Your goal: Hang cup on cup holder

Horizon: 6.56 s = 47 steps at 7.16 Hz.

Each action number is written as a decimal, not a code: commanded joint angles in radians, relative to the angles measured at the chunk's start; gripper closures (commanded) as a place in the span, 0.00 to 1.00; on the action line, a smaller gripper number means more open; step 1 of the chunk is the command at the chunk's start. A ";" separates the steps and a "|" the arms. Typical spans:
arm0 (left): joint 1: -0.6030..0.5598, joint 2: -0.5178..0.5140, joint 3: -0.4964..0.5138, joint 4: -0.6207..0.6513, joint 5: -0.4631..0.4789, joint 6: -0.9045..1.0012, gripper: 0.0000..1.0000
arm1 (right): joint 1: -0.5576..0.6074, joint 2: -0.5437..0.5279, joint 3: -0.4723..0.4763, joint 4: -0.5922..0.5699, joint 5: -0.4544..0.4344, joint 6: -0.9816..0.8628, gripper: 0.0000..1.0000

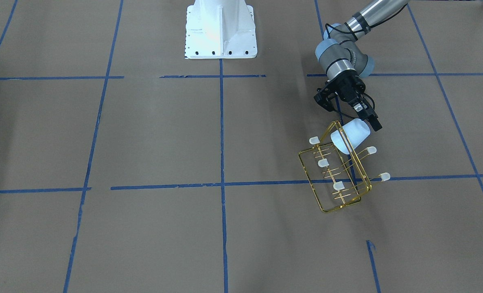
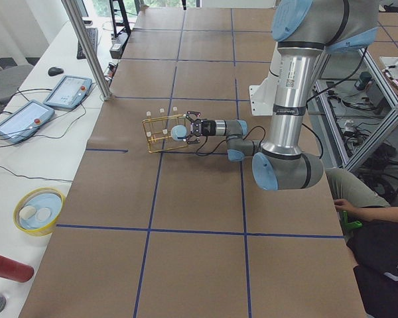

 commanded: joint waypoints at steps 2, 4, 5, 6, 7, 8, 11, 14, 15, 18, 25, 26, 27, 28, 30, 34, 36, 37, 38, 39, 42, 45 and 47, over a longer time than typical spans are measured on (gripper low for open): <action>0.000 0.183 -0.169 -0.182 -0.048 -0.010 0.00 | 0.000 0.000 0.000 0.000 0.000 0.000 0.00; -0.002 0.270 -0.252 -0.330 -0.082 -0.136 0.00 | 0.000 0.000 0.000 0.000 0.000 0.000 0.00; -0.003 0.292 -0.262 -0.403 -0.133 -0.293 0.00 | 0.000 0.000 0.000 0.000 0.000 0.000 0.00; -0.005 0.294 -0.262 -0.445 -0.221 -0.518 0.00 | 0.000 0.000 0.000 0.000 0.000 0.000 0.00; -0.005 0.294 -0.259 -0.447 -0.298 -0.782 0.00 | 0.000 0.000 0.000 0.000 0.000 0.000 0.00; -0.004 0.300 -0.256 -0.444 -0.350 -1.011 0.00 | 0.000 0.000 0.000 0.000 0.000 0.000 0.00; -0.007 0.306 -0.262 -0.445 -0.566 -1.585 0.00 | 0.000 0.000 0.000 0.000 0.000 0.000 0.00; -0.017 0.355 -0.333 -0.436 -0.835 -2.026 0.00 | 0.000 0.000 0.000 0.000 0.000 0.000 0.00; -0.072 0.373 -0.348 -0.432 -0.919 -2.036 0.00 | 0.000 0.000 0.000 0.000 0.000 0.000 0.00; -0.424 0.387 -0.349 -0.325 -1.443 -2.030 0.00 | 0.000 0.000 0.000 0.000 0.000 0.000 0.00; -1.317 0.218 -0.227 0.713 -2.278 -0.897 0.00 | 0.000 0.000 0.000 0.000 0.000 0.000 0.00; -1.383 0.144 -0.195 0.922 -2.269 -0.801 0.00 | 0.000 0.000 0.000 0.000 0.000 0.000 0.00; -1.410 0.131 -0.191 1.037 -2.271 -0.798 0.00 | 0.000 0.000 0.000 0.000 0.000 0.000 0.00; -1.439 0.122 -0.188 1.173 -2.299 -0.876 0.00 | 0.000 0.000 0.000 0.000 0.000 0.000 0.00; -1.438 0.129 -0.153 1.144 -2.367 -1.148 0.00 | 0.000 0.000 0.000 0.000 0.000 0.000 0.00; -1.436 0.168 -0.109 1.012 -2.364 -1.152 0.00 | 0.000 0.000 0.000 0.000 0.000 0.000 0.00; -1.435 0.169 -0.105 0.944 -2.364 -1.143 0.00 | 0.000 0.000 0.000 0.000 0.000 0.000 0.00; -1.435 0.171 -0.104 0.922 -2.364 -1.145 0.00 | 0.000 0.000 0.000 0.000 0.000 0.000 0.00; -1.433 0.172 -0.110 0.932 -2.365 -1.146 0.00 | 0.000 0.000 0.000 0.000 0.000 0.000 0.00; -1.398 0.171 -0.055 0.958 -2.357 -1.148 0.00 | 0.000 0.000 0.000 0.000 0.000 0.000 0.00; -1.309 0.160 -0.061 1.019 -2.364 -1.148 0.00 | 0.000 0.000 0.000 0.000 0.000 0.002 0.00; -1.287 0.165 -0.155 1.133 -2.364 -1.146 0.00 | 0.000 0.000 0.000 0.000 0.000 0.000 0.00; -1.287 0.159 -0.147 1.130 -2.359 -1.145 0.00 | -0.001 0.000 0.000 0.000 0.000 0.000 0.00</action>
